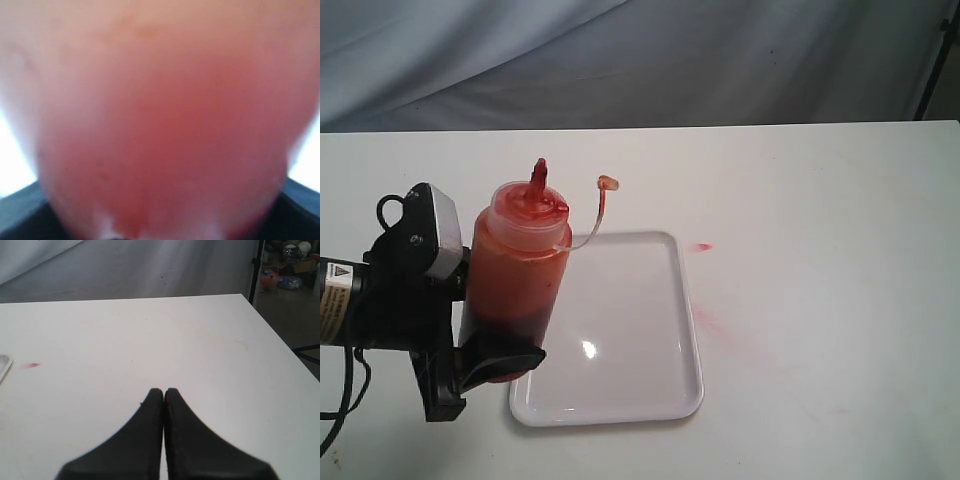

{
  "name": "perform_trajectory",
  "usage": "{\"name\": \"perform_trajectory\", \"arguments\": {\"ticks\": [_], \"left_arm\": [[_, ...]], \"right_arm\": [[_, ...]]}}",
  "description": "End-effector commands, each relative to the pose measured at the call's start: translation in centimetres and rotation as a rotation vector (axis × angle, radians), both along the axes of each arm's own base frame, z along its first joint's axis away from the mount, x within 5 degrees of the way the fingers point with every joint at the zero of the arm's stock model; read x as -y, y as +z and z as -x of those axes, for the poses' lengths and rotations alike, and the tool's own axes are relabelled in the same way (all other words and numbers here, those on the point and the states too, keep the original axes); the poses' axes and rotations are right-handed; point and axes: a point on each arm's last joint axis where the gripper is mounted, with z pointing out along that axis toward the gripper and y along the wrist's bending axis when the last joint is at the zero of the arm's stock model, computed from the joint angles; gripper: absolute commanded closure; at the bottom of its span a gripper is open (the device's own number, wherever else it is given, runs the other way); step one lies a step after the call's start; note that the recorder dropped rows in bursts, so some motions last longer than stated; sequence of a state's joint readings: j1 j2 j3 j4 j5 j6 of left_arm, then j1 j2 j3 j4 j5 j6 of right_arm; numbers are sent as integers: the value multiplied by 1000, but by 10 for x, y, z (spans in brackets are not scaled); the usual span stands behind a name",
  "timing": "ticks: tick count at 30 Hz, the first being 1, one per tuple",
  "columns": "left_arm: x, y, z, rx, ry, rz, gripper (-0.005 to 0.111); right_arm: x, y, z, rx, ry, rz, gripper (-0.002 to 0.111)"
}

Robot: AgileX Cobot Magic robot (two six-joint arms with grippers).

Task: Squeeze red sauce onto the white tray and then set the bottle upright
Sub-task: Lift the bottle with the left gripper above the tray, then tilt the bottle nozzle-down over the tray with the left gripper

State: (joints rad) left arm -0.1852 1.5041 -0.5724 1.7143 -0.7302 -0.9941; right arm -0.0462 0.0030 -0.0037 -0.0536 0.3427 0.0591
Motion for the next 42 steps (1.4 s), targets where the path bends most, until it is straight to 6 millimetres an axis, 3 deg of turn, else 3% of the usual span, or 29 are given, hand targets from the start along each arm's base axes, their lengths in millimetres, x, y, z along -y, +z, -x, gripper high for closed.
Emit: {"name": "perform_trajectory", "arguments": {"ticks": [1,12,18,21,26,31,35,36,38,42], "left_arm": [[2,6,2,-6,2,46,107],[2,7,1,-7,10,54,107],[2,5,2,-4,-4,32,107],[2,5,2,-4,-4,32,107],[2,8,-1,12,-5,26,107],[4,23,-15,45,9,31,107],[2,37,-33,94,102,16,107],[2,43,-39,123,115,11,107],[2,46,-43,137,114,13,107],[3,36,-48,181,49,-39,107]], "right_arm": [[0,-1,0,1,4,-6,108],[-1,4,-1,55,9,-27,108],[-3,18,-3,220,12,-164,108],[-4,23,-3,275,2,-330,108],[-5,24,-3,287,-4,-525,108],[-11,22,-3,229,77,-565,108],[-17,48,3,263,206,-483,108],[-19,68,9,313,272,-456,108],[-22,90,18,340,373,-424,108],[-36,126,13,276,556,-362,108]]}}
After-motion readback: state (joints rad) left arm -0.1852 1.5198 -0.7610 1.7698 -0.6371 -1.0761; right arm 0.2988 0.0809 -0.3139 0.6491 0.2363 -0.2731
